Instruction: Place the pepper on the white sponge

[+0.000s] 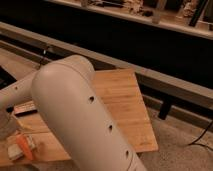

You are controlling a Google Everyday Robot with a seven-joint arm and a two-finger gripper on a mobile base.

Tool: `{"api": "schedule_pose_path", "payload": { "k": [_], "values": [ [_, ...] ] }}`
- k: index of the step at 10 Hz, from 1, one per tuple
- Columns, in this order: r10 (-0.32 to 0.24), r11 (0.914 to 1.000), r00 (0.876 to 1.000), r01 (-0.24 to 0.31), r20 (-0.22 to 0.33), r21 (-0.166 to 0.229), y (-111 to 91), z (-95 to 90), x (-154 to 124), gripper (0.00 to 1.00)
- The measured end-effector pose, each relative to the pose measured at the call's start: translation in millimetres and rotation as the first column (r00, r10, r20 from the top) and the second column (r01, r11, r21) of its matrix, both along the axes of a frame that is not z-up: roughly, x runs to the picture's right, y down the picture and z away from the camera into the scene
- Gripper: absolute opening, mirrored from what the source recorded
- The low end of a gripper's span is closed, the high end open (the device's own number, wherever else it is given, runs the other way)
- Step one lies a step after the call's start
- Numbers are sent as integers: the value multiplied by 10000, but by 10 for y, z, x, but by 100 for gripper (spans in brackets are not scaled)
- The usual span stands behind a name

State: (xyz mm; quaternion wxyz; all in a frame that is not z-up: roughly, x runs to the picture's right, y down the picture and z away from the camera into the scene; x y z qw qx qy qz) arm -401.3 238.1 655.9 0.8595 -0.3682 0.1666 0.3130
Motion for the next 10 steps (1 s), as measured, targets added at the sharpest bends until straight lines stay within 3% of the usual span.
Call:
{"api": "schedule_pose_path", "payload": {
  "k": [5,8,10],
  "values": [
    [-21,10000,10000,21,-12,53,-19,-10,11,80],
    [671,9940,9932,-582,-955,928,-376,-145,364,80],
    [1592,9789,9702,-1311,-1829,1567,-546,-194,779,80]
  ]
}}
